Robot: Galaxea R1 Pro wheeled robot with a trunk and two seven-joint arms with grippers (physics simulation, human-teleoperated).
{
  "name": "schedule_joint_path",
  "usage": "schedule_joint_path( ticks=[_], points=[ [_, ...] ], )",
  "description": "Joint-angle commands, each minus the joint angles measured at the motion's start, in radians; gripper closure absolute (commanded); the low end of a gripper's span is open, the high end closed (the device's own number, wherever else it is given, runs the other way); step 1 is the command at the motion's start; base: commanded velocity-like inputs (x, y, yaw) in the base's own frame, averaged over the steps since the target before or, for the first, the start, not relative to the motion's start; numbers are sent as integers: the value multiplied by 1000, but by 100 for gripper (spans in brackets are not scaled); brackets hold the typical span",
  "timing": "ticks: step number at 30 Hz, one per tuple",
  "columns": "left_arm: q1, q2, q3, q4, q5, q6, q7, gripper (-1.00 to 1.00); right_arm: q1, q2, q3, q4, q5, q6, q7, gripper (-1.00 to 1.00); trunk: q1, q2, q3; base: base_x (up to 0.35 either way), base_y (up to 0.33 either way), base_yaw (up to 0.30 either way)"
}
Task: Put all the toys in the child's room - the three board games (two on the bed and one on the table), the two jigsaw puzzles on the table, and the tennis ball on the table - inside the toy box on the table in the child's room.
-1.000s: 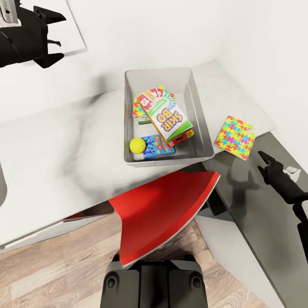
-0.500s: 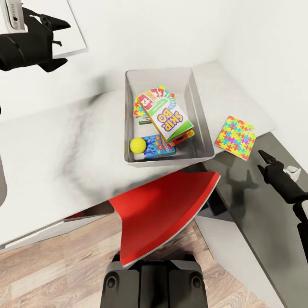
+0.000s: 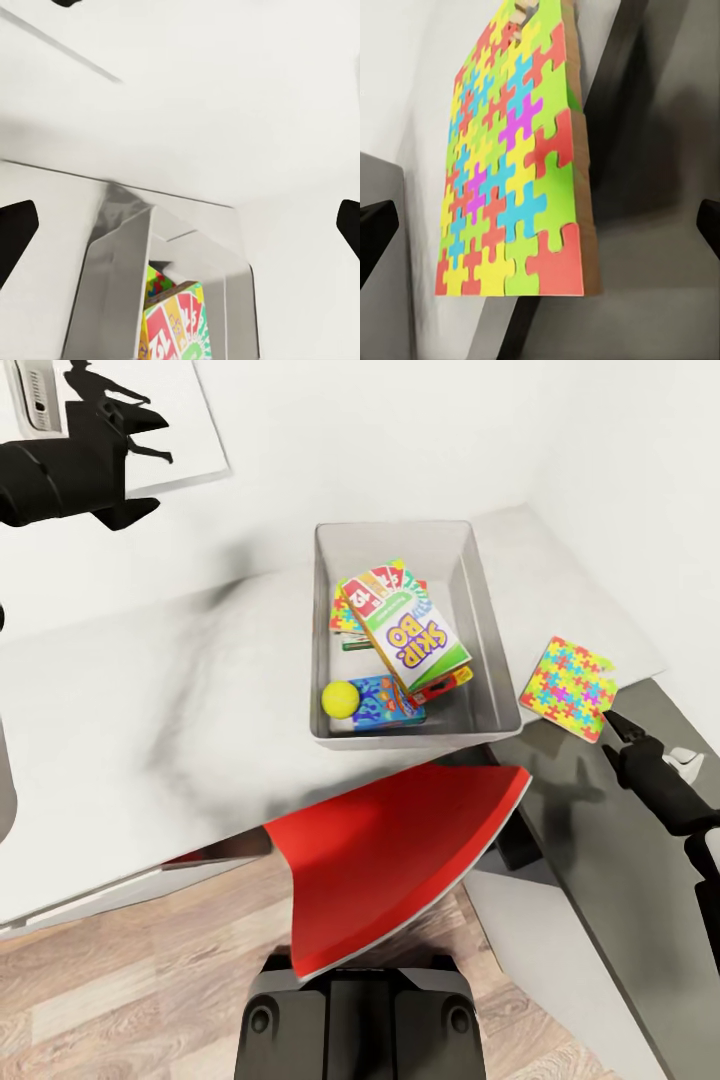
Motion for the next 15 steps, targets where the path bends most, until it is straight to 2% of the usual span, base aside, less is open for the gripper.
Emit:
schedule_joint_path(
  ticks=[1,15],
  points=[
    [-1,1,-1,-1,10,-2,10,-100,-1,0,-2,0,-5,6,1,-100,1,-2,-1,0,0,53],
    [-1,0,-6,0,10,-2,10,-100,-1,0,-3,0,-4,6,1,-100,1,-2,-1,0,0,15]
  ],
)
